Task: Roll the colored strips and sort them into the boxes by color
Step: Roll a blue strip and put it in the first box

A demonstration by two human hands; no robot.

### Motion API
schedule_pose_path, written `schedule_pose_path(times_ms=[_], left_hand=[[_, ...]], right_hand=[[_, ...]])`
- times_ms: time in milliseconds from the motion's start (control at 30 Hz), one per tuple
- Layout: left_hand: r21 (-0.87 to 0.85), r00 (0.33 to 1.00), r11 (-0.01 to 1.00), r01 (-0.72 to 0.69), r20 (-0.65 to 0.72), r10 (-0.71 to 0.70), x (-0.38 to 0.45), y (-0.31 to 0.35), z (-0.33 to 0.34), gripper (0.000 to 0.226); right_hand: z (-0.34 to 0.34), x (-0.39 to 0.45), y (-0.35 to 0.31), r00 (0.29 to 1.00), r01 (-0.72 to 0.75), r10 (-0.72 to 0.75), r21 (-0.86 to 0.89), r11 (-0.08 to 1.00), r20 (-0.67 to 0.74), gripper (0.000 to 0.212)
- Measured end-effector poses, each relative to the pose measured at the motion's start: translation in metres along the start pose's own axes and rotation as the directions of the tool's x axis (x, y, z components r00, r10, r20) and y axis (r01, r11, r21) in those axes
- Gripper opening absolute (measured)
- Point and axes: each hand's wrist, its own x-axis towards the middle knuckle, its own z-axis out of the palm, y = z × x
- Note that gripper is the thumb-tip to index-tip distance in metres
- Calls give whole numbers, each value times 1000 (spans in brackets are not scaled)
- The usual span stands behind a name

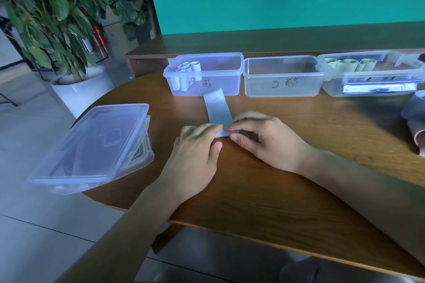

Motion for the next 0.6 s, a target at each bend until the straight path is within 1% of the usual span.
schedule_pose_path(times_ms=[133, 267, 400, 600], left_hand=[[-20, 999, 1000, -9, -40, 8, -1, 1, -1, 40], [29, 1000, 1000, 2, 7, -2, 1, 3, 0, 43], [45, 999, 999, 23, 31, -25, 3, 2, 0, 46], [13, 999, 999, 31, 32, -31, 6, 0, 1, 47]], right_hand=[[0, 3, 1, 999, -23, 24, -29, 999, 37, 36], [-1, 7, 1, 999, -28, 30, -37, 999, 44, 37], [2, 8, 3, 1000, -8, 9, -32, 999, 10, 35], [4, 14, 8, 1000, -26, 26, -5, 1000, 2, 30]])
